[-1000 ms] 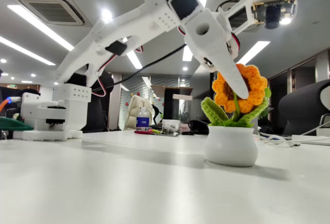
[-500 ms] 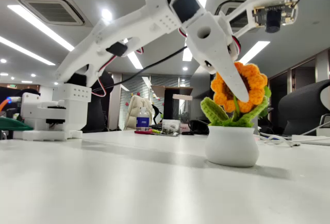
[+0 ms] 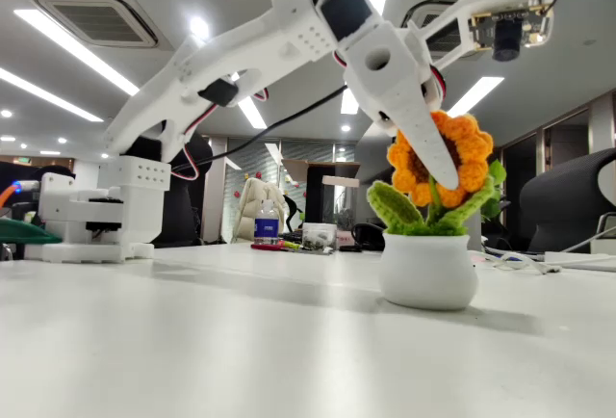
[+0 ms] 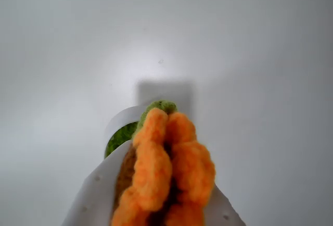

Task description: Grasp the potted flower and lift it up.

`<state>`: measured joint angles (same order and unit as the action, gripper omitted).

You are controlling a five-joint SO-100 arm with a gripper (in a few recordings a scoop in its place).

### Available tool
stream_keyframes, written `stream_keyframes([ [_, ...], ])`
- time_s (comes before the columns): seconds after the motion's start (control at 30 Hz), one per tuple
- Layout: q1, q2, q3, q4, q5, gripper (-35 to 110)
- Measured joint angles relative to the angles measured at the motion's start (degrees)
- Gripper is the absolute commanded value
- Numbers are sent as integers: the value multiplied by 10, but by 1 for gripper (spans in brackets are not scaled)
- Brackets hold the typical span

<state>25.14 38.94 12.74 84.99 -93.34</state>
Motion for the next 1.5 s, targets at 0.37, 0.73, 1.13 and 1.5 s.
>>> stream_keyframes([
  [0.37,-24,10,-248,183,-13,0],
  [0.73,-56,311,-69,189,-33,0],
  [1.13,-112,657,127,189,8,0],
  [1.5,-192,1041,448,171,40,0],
])
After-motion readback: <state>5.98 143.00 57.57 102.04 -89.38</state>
